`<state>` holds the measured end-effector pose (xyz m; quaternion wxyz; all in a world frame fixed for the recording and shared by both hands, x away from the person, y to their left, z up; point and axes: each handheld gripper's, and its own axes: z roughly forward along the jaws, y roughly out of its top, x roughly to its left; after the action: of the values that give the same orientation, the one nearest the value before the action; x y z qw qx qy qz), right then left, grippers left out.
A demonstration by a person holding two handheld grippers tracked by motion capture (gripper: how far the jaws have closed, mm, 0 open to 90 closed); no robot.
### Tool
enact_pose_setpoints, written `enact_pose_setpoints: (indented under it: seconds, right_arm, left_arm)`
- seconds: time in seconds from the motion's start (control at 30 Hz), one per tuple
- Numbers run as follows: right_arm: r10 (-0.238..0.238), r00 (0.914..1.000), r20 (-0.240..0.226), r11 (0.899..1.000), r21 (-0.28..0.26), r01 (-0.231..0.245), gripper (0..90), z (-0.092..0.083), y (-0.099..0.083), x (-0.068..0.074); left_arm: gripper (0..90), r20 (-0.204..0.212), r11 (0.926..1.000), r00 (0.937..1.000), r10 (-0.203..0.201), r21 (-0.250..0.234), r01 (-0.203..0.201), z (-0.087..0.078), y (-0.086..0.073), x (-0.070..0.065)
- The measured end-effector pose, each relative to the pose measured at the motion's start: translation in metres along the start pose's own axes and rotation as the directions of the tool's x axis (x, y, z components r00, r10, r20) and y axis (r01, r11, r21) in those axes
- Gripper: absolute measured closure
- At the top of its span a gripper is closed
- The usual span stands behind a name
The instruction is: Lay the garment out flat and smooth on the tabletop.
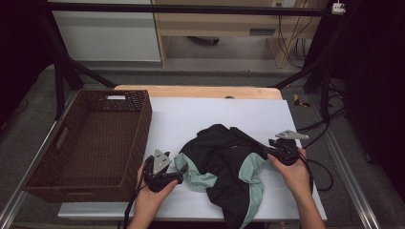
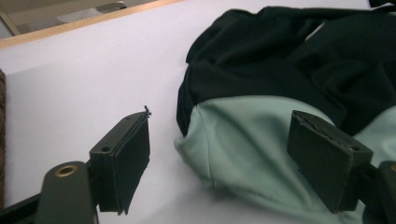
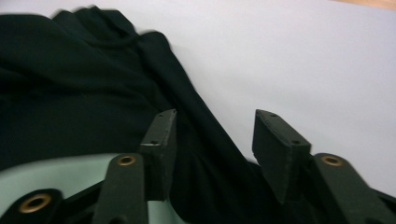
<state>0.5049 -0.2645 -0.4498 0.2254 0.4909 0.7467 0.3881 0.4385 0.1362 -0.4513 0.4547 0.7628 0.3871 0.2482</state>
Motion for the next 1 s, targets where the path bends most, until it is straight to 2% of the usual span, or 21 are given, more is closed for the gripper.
enact_pose_setpoints:
  seconds: [0.07, 0.13, 0.23, 0.33, 0.43, 0.63, 0.67, 0.8, 0.83, 0.9, 1.0]
  right_arm:
    - [0.001, 0.9998, -0.02, 1.0, 0.013, 0.0, 44.3, 0.011, 0.009, 0.004]
    - [-0.011, 0.9997, -0.022, 1.0, 0.027, 0.011, 44.1, 0.022, 0.016, 0.007]
    - [-0.007, 0.9992, -0.04, 0.999, 0.051, 0.009, 44.6, 0.039, 0.025, 0.01]
    - [-0.015, 0.9987, -0.048, 0.997, 0.069, 0.019, 44.7, 0.051, 0.03, 0.012]
    - [-0.007, 0.9983, -0.058, 0.997, 0.081, 0.011, 44.8, 0.059, 0.03, 0.014]
    - [-0.01, 0.9971, -0.075, 0.992, 0.126, 0.019, 47.1, 0.071, 0.024, 0.013]
    - [-0.011, 0.9974, -0.071, 0.991, 0.135, 0.021, 50.7, 0.072, 0.023, 0.013]
    - [-0.03, 0.9947, -0.098, 0.988, 0.15, 0.044, 78.3, 0.074, 0.022, 0.016]
    - [-0.035, 0.9942, -0.101, 0.987, 0.153, 0.051, 82.1, 0.074, 0.023, 0.018]
    - [-0.057, 0.9933, -0.101, 0.984, 0.163, 0.073, 86.9, 0.073, 0.024, 0.02]
    - [-0.06, 0.9946, -0.085, 0.985, 0.159, 0.073, 88.2, 0.07, 0.028, 0.02]
  left_arm:
    - [21.5, 0.009, 1.0, 0.9999, -0.006, -0.003, 0.007, 0.007, 0.01, 0.001]
    - [21.5, 0.027, 0.9999, 0.9996, -0.007, 0.014, 0.006, 0.017, 0.02, 0.0]
    - [23.5, 0.051, 0.9989, 0.9986, 0.011, 0.046, -0.013, 0.032, 0.036, 0.001]
    - [24.1, 0.046, 0.9962, 0.9981, 0.04, 0.076, -0.043, 0.047, 0.048, 0.003]
    - [24.8, 0.04, 0.9953, 0.9983, 0.042, 0.086, -0.045, 0.052, 0.05, 0.007]
    - [25.2, 0.027, 0.9957, 0.9992, 0.028, 0.088, -0.03, 0.048, 0.043, 0.013]
    - [25.3, 0.025, 0.996, 0.9994, 0.025, 0.086, -0.027, 0.047, 0.042, 0.015]
    - [25.5, 0.022, 0.9965, 0.9995, 0.021, 0.081, -0.023, 0.044, 0.04, 0.017]
    - [25.6, 0.023, 0.9964, 0.9995, 0.023, 0.081, -0.025, 0.043, 0.04, 0.017]
    - [25.6, 0.023, 0.9959, 0.9994, 0.025, 0.086, -0.027, 0.043, 0.038, 0.017]
    - [25.8, 0.023, 0.996, 0.9995, 0.02, 0.087, -0.022, 0.043, 0.036, 0.017]
